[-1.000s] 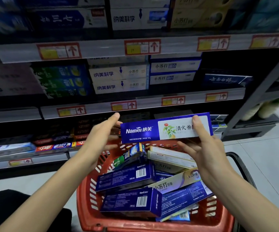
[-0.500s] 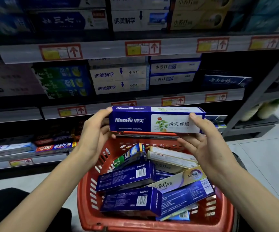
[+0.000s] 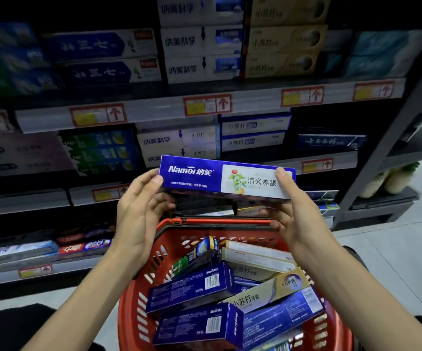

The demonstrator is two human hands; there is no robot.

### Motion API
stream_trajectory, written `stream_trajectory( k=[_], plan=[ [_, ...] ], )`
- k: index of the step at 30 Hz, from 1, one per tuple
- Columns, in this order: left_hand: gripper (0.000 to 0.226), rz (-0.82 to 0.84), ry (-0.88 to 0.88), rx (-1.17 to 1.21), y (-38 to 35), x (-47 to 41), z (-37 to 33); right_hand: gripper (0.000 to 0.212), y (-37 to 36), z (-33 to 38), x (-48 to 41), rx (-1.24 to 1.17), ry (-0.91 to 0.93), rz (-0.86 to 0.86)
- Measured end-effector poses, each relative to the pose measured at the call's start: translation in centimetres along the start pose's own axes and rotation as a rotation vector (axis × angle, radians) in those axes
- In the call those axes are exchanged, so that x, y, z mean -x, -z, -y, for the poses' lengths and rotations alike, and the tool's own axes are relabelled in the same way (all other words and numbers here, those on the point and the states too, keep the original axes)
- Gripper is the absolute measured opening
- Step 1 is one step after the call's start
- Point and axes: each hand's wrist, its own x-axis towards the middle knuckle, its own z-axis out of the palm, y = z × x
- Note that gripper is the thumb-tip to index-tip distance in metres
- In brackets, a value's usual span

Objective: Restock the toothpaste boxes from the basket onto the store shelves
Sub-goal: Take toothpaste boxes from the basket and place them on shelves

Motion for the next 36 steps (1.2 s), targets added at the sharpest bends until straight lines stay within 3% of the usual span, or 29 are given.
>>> stream_trajectory(
  k=[6, 10, 19, 30, 36],
  plan=[
    [0.057, -0.021, -0.075, -0.02, -0.5, 1.1, -1.6, 0.05, -0.6, 1.9, 0.3, 0.053, 0.122, -0.007],
    [0.059, -0.016, -0.117, -0.065, -0.6, 1.8, -4.3, 0.044, -0.8, 3.9, 0.7, 0.129, 0.229, 0.045],
    [0.041, 0.0, -0.277, -0.261, -2.3, 0.7, -13.5, 0.028, -3.3, 11.7, 1.3, 0.131, 0.39, 0.196],
    [0.028, -0.031, -0.499, -0.457, -7.2, -2.1, -24.5, 0.014, -6.9, 24.3, 2.4, 0.272, 0.77, 0.289],
    [0.03, -0.166, -0.599, -0.563, -10.6, -6.0, -27.9, 0.036, -9.6, 28.6, -1.1, 0.398, 0.944, 0.188]
  ],
)
